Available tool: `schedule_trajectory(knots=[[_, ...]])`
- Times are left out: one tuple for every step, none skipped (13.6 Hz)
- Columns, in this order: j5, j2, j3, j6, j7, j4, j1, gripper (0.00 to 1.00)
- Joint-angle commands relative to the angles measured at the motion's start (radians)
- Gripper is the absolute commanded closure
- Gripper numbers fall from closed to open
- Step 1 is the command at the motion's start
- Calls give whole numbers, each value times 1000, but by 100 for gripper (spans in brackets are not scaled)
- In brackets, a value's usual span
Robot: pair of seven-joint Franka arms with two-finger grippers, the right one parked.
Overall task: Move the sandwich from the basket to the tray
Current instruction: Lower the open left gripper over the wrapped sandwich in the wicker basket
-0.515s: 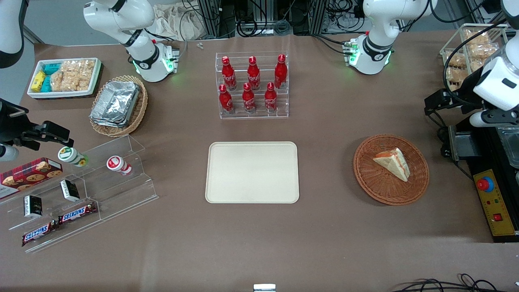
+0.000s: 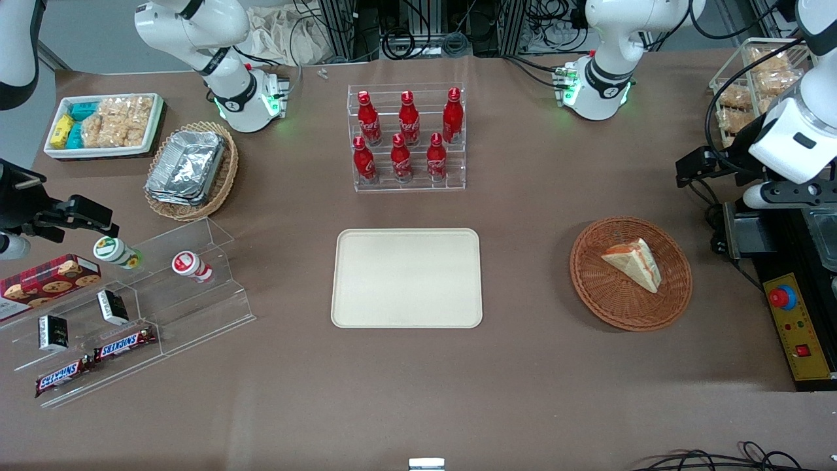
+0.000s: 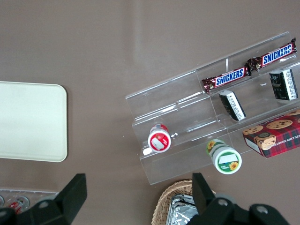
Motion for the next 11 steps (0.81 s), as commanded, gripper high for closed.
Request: schedule_trajectory(knots=[[13, -4, 1, 27, -74, -45, -8, 0], [16, -4, 3, 47, -134, -76, -8, 0], [16, -5, 3, 93, -184, -114, -7, 0], [16, -5, 4, 133, -267, -162, -5, 0], [16, -2, 4, 179, -356, -203, -4, 0], [16, -1, 4, 242, -436, -252, -4, 0], [17, -1, 4, 292, -470, -295, 1, 0], [17, 2, 6, 323, -487, -329, 1, 0], [19, 19, 7, 351, -520, -363, 1, 0], [25, 39, 9, 397, -568, -392, 2, 0], [34, 60, 12, 455, -608, -421, 2, 0]])
